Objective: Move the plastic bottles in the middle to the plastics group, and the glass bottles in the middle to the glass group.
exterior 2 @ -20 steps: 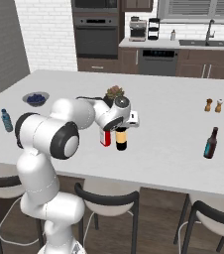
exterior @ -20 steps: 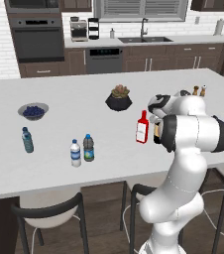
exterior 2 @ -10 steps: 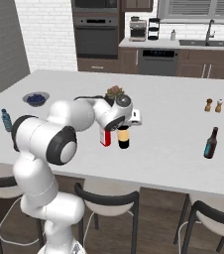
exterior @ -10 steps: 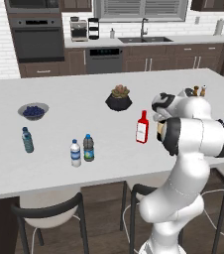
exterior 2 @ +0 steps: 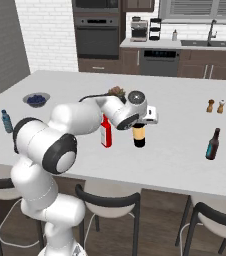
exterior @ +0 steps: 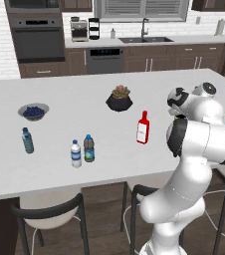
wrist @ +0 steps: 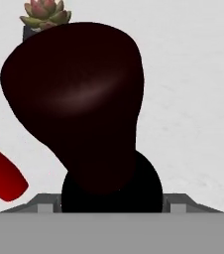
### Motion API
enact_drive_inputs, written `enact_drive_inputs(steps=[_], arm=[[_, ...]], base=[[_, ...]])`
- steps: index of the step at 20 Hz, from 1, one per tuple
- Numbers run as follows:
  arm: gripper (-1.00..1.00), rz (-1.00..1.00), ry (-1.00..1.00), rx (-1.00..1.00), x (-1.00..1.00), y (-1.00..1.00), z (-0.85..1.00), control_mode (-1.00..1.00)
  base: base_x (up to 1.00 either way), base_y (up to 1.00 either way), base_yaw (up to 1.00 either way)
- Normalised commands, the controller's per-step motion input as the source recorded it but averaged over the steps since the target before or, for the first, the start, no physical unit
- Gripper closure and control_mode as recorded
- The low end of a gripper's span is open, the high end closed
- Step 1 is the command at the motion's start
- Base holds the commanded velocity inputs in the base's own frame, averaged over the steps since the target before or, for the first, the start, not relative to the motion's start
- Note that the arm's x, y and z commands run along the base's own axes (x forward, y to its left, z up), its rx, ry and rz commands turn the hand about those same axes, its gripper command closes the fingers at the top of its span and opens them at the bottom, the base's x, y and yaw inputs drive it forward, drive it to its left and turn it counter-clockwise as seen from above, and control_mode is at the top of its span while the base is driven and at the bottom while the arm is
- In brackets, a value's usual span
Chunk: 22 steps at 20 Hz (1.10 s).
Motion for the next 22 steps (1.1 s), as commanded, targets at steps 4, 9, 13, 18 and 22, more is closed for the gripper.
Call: enact_drive_inputs(steps=[4, 9, 13, 18, 22], arm=[[1.00, -0.12, 0.00, 0.00, 0.00, -0.90, 0.07, -1.00], [1.00, -0.11, 0.00, 0.00, -0.10, -0.80, 0.00, -1.00], [1.00, -0.03, -0.10, 0.00, -0.50, -0.60, 0.00, -1.00], [1.00, 0.00, -0.12, -0.01, -0.18, -0.39, 0.00, -1.00], [1.00, 0.00, -0.08, -0.03, 0.00, -0.36, 0.00, -1.00]], base=[[0.00, 0.00, 0.00], [0.00, 0.00, 0.00], [0.00, 0.00, 0.00], [0.00, 0.00, 0.00], [0.00, 0.00, 0.00]])
